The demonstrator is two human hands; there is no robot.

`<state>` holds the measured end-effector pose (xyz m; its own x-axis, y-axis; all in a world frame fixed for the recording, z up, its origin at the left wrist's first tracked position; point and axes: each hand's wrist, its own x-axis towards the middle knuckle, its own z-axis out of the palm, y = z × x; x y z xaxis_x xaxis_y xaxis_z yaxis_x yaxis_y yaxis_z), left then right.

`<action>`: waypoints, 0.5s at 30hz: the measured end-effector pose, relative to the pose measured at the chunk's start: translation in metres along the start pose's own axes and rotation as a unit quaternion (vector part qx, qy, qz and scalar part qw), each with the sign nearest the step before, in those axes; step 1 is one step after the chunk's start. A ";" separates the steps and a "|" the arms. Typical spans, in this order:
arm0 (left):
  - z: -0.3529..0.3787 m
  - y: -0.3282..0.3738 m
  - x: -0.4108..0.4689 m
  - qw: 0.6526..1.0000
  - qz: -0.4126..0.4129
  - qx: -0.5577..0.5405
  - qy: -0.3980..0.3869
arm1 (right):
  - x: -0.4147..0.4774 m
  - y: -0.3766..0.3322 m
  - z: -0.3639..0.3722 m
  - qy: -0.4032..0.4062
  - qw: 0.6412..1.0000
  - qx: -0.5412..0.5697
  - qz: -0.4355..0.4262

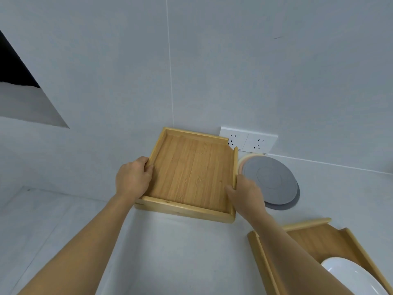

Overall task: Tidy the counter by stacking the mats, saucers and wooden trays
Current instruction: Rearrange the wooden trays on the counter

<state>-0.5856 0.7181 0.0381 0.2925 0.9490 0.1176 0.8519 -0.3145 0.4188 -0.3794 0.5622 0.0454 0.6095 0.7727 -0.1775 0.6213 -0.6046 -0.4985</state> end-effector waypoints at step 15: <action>-0.014 0.012 -0.007 0.999 -0.009 0.022 0.033 | -0.001 0.013 -0.011 0.108 0.986 -0.115 -0.046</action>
<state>-0.5835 0.7081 0.0545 0.2489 0.9535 0.1701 0.8752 -0.2966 0.3822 -0.3669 0.5512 0.0491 0.6203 0.7823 0.0561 0.7590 -0.5807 -0.2944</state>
